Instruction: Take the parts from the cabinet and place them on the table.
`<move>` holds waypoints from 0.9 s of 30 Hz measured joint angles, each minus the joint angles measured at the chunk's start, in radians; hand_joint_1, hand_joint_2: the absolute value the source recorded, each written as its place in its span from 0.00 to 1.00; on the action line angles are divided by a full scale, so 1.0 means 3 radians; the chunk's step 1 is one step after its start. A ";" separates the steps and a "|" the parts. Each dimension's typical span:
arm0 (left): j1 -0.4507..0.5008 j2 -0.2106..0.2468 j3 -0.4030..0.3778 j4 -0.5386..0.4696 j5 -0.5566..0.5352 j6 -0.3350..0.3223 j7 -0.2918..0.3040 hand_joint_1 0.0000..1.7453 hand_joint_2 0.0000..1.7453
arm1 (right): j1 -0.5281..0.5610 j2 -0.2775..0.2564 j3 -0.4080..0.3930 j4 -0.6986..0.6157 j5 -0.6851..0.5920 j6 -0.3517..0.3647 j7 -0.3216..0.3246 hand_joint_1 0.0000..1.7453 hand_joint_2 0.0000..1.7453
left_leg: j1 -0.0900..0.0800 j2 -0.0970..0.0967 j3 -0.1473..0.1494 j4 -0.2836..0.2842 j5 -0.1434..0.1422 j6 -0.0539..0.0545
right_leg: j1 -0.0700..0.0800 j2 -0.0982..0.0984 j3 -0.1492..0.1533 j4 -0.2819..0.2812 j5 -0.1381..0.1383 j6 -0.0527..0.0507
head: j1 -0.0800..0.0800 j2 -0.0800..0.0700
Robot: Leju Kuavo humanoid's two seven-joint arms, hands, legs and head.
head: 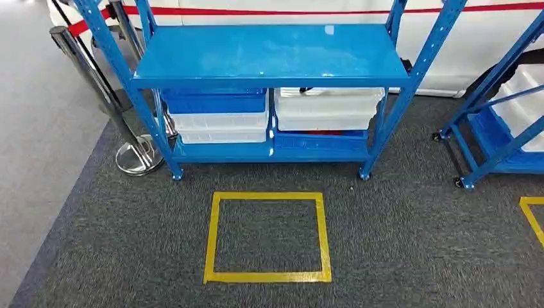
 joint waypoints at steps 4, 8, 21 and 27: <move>-0.0008 0.0005 0.0000 0.0000 0.0034 0.0005 -0.0015 0.00 0.00 | -0.0001 0.0000 0.0001 0.0000 0.0082 -0.0008 0.0003 0.00 0.00 | -0.0003 0.0004 0.0108 -0.0010 -0.0104 0.0042 | -0.0003 -0.0019 -0.0566 0.0764 -0.0331 0.0047 | 0.0000 0.0000; 0.0010 -0.0003 0.0000 0.0000 0.0047 0.0006 -0.0018 0.00 0.00 | 0.0016 -0.0003 0.0001 0.0000 0.0096 -0.0008 0.0005 0.00 0.00 | -0.0003 -0.0013 0.0332 -0.0010 -0.0272 0.0024 | 0.0000 -0.0031 -0.0665 0.0363 -0.0122 0.0027 | 0.0000 0.0000; 0.0000 -0.0005 0.0000 0.0001 0.0112 0.0004 -0.0046 0.00 0.00 | 0.0008 -0.0004 0.0015 0.0000 0.0162 0.0013 -0.0009 0.00 0.00 | 0.0046 -0.0016 -0.0220 0.0930 -0.0723 -0.0202 | 0.0006 -0.0005 -0.0264 -0.0125 0.0163 -0.0149 | -0.0005 0.0000; 0.0052 0.0005 0.0005 0.0009 0.0147 0.0009 -0.0051 0.00 0.00 | -0.0021 -0.0001 0.0019 0.0001 0.0175 0.0089 -0.0026 0.00 0.00 | 0.0016 -0.0121 -0.0114 0.0080 0.0005 -0.0100 | -0.0017 0.0105 -0.0059 -0.0168 -0.0028 -0.0060 | 0.0000 0.0000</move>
